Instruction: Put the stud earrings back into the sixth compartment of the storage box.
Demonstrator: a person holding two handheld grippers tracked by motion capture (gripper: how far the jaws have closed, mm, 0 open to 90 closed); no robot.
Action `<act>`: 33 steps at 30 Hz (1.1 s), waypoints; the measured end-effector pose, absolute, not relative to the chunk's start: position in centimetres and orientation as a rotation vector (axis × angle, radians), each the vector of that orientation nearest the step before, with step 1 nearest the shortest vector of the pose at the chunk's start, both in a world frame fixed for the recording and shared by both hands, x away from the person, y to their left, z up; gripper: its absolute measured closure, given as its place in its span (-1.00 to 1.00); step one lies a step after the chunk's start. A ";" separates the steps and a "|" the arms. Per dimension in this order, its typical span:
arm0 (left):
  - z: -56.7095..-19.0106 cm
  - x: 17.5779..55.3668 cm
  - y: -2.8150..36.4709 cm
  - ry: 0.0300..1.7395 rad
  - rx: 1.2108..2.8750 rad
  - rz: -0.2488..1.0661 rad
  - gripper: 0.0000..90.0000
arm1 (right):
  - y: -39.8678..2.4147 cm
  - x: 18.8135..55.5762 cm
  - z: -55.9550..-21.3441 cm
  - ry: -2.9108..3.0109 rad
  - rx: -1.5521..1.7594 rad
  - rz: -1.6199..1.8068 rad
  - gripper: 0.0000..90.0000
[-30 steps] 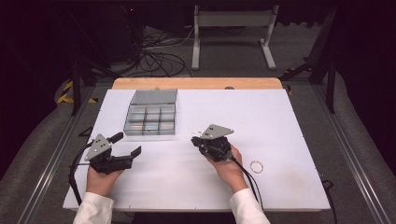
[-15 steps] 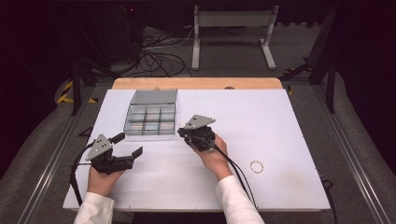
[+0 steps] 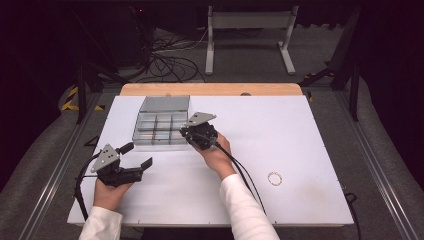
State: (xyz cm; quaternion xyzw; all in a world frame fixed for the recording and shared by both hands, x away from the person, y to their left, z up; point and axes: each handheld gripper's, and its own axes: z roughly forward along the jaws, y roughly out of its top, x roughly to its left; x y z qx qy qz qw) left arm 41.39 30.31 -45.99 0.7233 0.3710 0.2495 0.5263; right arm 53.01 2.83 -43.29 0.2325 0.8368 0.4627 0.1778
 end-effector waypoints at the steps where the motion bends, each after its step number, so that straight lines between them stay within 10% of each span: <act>1: -46.0 41.4 30.3 0.887 1.729 0.596 -0.77 | 3.1 53.2 -43.4 2.371 0.659 1.305 0.92; 25: -46.0 41.3 30.5 0.895 1.716 0.590 -0.79 | 7.6 55.7 -46.2 2.437 0.669 1.300 0.90; 33: -46.0 41.4 30.7 0.901 1.721 0.599 -0.80 | 6.3 55.4 -45.2 2.392 0.711 1.358 0.18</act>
